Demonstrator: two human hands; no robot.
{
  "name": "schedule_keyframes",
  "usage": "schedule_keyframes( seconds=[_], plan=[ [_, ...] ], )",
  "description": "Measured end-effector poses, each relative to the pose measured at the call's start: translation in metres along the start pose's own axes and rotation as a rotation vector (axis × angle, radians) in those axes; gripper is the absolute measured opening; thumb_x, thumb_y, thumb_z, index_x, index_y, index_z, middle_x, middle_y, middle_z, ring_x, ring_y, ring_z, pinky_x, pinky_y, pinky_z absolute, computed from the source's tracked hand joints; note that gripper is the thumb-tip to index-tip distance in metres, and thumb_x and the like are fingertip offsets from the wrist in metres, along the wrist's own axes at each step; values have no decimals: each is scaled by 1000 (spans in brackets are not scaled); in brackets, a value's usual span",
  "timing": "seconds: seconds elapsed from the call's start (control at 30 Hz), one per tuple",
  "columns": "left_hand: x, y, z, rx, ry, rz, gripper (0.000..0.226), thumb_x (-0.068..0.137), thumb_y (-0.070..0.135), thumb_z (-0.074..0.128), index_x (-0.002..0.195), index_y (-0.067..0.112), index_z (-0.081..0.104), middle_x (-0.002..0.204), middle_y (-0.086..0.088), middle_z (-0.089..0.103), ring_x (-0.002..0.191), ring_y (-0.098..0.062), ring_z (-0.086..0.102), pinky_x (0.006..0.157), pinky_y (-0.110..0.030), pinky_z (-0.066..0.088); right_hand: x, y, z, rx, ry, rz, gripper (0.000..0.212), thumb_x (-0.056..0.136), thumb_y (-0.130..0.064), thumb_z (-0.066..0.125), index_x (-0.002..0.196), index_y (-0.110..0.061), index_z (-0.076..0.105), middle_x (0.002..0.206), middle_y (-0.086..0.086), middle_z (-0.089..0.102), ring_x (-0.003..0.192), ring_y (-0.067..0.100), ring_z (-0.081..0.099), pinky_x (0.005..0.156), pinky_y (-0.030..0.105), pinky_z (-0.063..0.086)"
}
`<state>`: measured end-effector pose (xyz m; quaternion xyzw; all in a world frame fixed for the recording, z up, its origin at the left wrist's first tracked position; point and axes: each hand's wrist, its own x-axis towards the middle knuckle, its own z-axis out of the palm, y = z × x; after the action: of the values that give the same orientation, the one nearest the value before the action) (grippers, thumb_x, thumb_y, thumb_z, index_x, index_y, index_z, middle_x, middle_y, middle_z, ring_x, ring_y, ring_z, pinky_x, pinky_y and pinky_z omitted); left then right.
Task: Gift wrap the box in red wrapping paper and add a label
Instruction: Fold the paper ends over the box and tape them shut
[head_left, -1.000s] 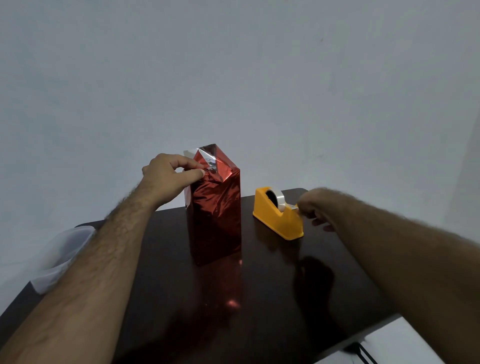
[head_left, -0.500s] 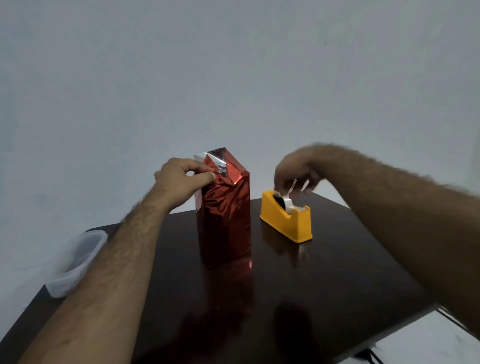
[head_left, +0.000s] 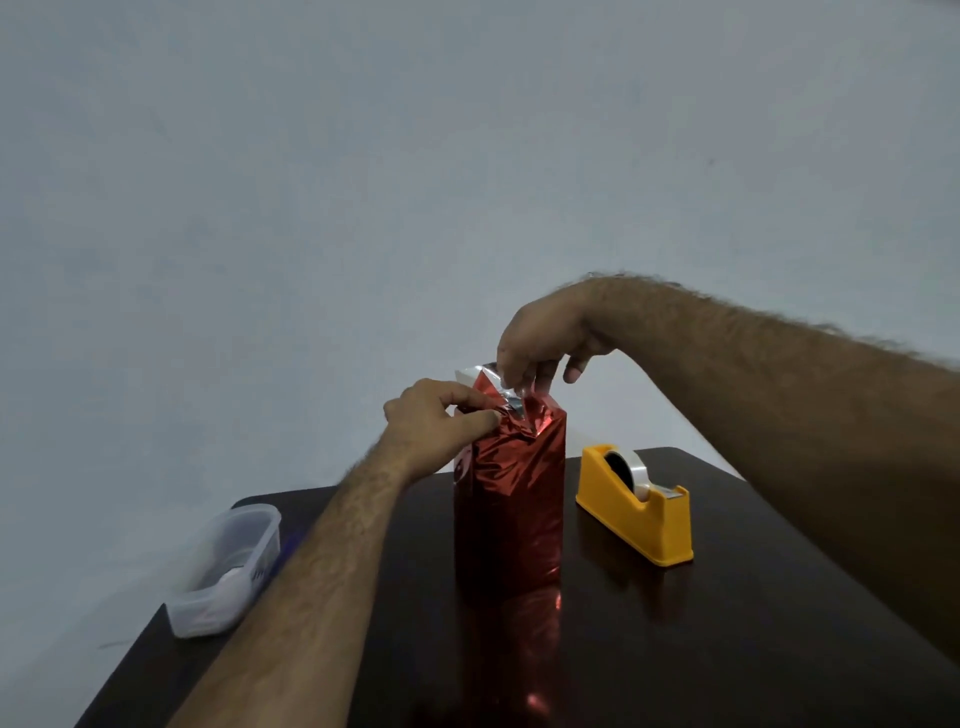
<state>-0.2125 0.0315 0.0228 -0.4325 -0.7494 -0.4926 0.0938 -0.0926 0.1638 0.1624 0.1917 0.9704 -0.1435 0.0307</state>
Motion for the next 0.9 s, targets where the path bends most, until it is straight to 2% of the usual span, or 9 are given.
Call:
schedule_keyframes(
  seconds=[0.1, 0.17, 0.37, 0.47, 0.57, 0.63, 0.8, 0.87, 0.9],
  plan=[
    [0, 0, -1, -22, -7, -19, 27, 63, 72, 67, 86, 64, 77, 101, 32, 75, 128, -12, 58, 120, -49, 37, 5, -3, -2, -41, -39, -41, 7, 100, -18, 64, 102, -21, 70, 99, -2, 73, 90, 18, 65, 82, 37, 48],
    [0, 0, 0, -27, -13, -16, 27, 63, 72, 67, 86, 64, 77, 101, 33, 75, 127, -11, 60, 120, -49, 37, 10, -2, -4, -55, -56, -76, 14, 101, -12, 62, 95, -24, 66, 97, -1, 68, 88, 18, 60, 79, 36, 47],
    [0, 4, 1, -16, -16, -11, 21, 67, 67, 69, 86, 65, 77, 98, 39, 73, 120, -4, 62, 121, -51, 35, 31, -5, -2, -116, -57, -106, 21, 99, -11, 63, 91, -29, 68, 91, -5, 61, 78, 14, 47, 73, 33, 40],
    [0, 4, 1, -7, -24, -11, 21, 68, 65, 68, 88, 63, 76, 95, 40, 72, 116, -2, 64, 120, -52, 36, 41, -10, 0, -182, -65, -95, 19, 96, -8, 66, 94, -26, 73, 85, -7, 66, 76, 12, 50, 71, 34, 40],
    [1, 1, 2, -32, -10, -15, 26, 68, 64, 69, 92, 57, 78, 95, 37, 73, 114, -1, 64, 119, -52, 36, 52, -12, -2, -238, -29, -47, 11, 89, -10, 77, 92, -20, 78, 92, -2, 71, 86, 17, 57, 97, 44, 50],
    [1, -1, 3, -65, 21, -29, 31, 68, 60, 74, 96, 48, 78, 94, 32, 75, 111, 0, 66, 118, -52, 37, 55, -13, -3, -279, 12, -15, 10, 86, -13, 83, 92, -19, 78, 94, 1, 71, 88, 18, 58, 102, 44, 50],
    [1, 2, -1, -113, 5, -101, 62, 71, 48, 83, 116, 46, 42, 96, 28, 78, 118, -14, 63, 112, -54, 44, 58, -12, -3, -291, 28, -6, 43, 85, -18, 85, 125, -9, 72, 122, 10, 72, 114, 23, 65, 107, 45, 51],
    [0, 3, -2, -118, 3, -113, 68, 69, 49, 83, 121, 44, 39, 96, 28, 78, 117, -14, 63, 112, -53, 43, 56, -13, -2, -251, -3, -12, 69, 84, -14, 87, 146, -8, 56, 124, 14, 68, 110, 22, 62, 106, 41, 50],
    [0, 3, -2, -116, 2, -117, 70, 68, 49, 82, 122, 43, 38, 96, 29, 78, 118, -13, 62, 112, -53, 43, 56, -14, -1, -223, -20, -14, 78, 83, -13, 88, 151, -10, 49, 117, 9, 67, 113, 24, 61, 109, 43, 49]
  ],
)
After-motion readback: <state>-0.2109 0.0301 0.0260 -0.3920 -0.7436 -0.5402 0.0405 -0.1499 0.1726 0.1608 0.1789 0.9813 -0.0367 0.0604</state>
